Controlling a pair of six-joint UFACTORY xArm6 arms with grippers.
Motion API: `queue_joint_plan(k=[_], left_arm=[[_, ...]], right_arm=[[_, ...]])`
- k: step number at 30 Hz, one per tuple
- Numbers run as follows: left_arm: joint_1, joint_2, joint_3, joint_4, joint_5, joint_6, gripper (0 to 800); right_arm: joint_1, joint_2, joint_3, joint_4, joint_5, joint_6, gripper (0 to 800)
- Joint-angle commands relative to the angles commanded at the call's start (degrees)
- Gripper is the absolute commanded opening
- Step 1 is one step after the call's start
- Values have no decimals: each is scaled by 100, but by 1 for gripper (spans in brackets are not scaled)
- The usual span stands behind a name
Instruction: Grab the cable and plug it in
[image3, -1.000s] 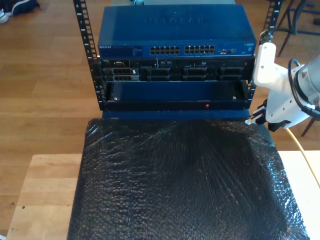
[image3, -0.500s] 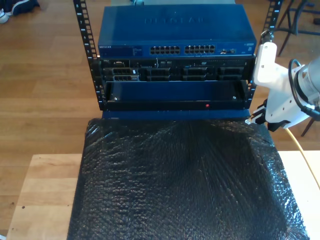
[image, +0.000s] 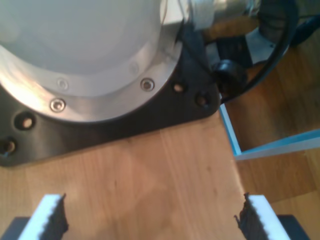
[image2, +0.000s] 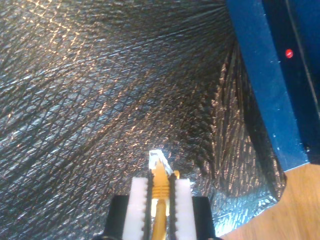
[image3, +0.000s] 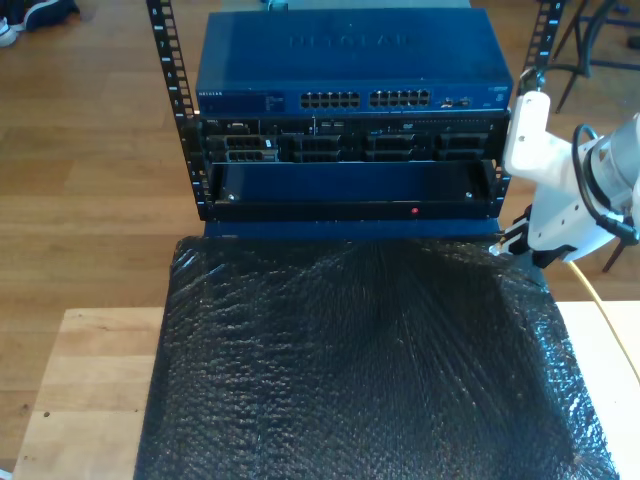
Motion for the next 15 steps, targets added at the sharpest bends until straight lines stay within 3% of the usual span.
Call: queue_joint_plan(k=[15], left_arm=[[35,18,-18,-220,-26,26,800]], right_arm=[[141,-35,18,9,-835,9,0]])
